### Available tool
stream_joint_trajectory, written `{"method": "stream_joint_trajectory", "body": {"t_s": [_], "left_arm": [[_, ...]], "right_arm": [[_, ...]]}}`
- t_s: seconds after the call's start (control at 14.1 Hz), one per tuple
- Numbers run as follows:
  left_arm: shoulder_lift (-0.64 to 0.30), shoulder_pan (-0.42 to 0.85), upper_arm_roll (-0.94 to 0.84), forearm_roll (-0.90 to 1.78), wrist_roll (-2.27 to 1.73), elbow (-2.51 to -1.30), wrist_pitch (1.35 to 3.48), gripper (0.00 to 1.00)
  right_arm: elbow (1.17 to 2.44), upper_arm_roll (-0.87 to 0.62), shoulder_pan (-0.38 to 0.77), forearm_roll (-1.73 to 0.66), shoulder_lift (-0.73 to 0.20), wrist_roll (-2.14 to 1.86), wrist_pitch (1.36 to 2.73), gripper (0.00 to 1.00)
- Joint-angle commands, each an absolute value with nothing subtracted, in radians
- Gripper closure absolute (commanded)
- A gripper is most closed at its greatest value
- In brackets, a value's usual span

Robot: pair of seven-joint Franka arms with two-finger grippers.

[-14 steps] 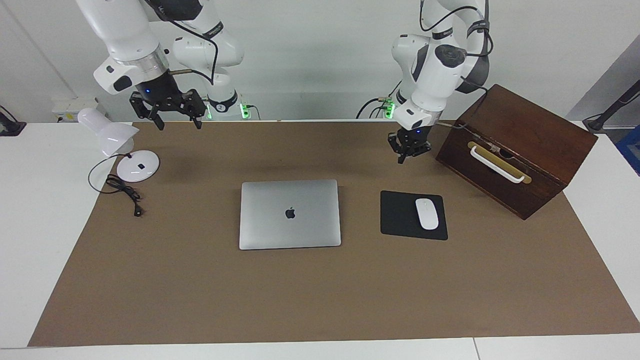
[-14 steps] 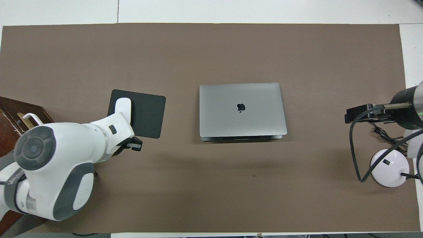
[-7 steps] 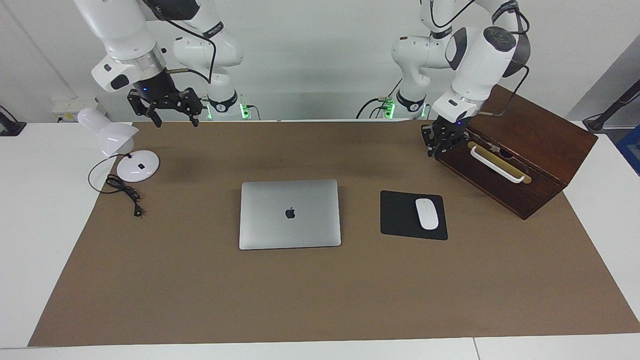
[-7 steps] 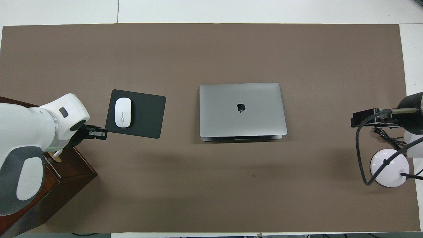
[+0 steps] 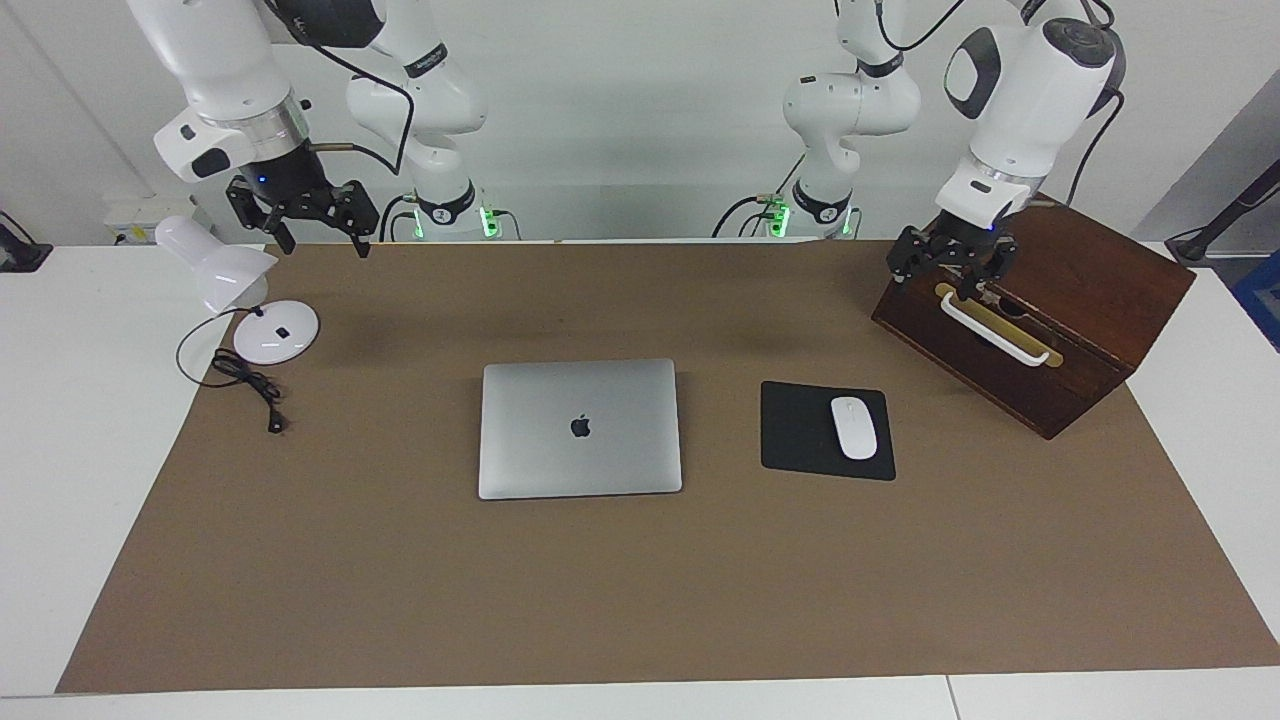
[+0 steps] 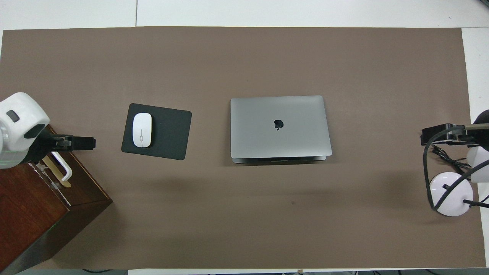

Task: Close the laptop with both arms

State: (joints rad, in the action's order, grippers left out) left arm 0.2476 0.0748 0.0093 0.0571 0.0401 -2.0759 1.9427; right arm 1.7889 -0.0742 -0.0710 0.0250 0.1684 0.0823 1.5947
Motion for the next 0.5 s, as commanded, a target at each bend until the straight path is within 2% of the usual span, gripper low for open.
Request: {"method": "stream_joint_trajectory", "body": {"t_s": [0.0, 0.21, 0.43], "left_arm": [[0.238, 0.038, 0.002, 0.034, 0.029, -2.008, 1.894, 0.0], [0.206, 0.011, 0.002, 0.034, 0.028, -1.941, 1.888, 0.0], [0.128, 0.009, 0.002, 0.035, 0.026, -1.785, 1.777, 0.0]], "right_arm": [[1.813, -0.081, -0.083, 0.049, 0.189, 0.069, 1.617, 0.0], [1.815, -0.081, -0.083, 0.049, 0.189, 0.069, 1.617, 0.0], [1.807, -0.081, -0.083, 0.049, 0.189, 0.068, 1.614, 0.0]]}}
